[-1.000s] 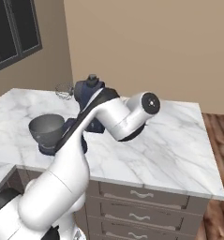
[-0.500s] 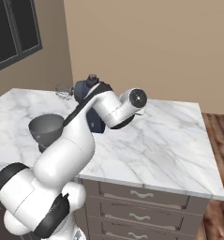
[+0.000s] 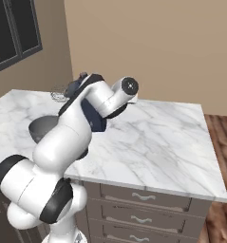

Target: Close the stand mixer head.

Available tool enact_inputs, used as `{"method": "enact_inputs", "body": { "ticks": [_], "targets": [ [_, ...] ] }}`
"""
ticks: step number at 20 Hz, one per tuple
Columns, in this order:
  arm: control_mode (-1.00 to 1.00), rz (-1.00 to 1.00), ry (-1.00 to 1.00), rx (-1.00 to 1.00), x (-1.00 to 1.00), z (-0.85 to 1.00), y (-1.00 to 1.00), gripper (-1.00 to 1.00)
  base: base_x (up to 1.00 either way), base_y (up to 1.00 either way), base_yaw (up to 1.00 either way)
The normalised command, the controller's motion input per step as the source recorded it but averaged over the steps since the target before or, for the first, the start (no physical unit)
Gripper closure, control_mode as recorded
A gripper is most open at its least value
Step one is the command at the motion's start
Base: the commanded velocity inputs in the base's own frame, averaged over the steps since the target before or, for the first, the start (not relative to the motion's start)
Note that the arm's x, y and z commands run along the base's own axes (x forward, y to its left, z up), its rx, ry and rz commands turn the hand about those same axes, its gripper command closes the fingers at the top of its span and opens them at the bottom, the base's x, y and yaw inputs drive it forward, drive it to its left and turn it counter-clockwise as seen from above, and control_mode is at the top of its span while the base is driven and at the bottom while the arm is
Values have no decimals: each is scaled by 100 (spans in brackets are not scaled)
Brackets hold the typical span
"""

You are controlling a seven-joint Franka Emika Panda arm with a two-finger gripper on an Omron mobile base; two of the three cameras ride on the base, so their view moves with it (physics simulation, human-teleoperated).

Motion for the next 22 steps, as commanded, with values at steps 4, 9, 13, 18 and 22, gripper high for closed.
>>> {"method": "enact_inputs", "body": {
  "ticks": [4,9,13,18,22],
  "targets": [
    [-100,22,-3,-24,-5,-10,100,-100,0,0,0],
    [-100,27,0,-29,-22,-43,100,-100,0,0,0],
    [-100,23,4,-19,-6,-61,100,-100,0,0,0],
    [-100,25,10,-8,0,-72,100,-100,0,0,0],
    [-100,33,13,0,0,-98,100,-100,0,0,0]
  ]
}}
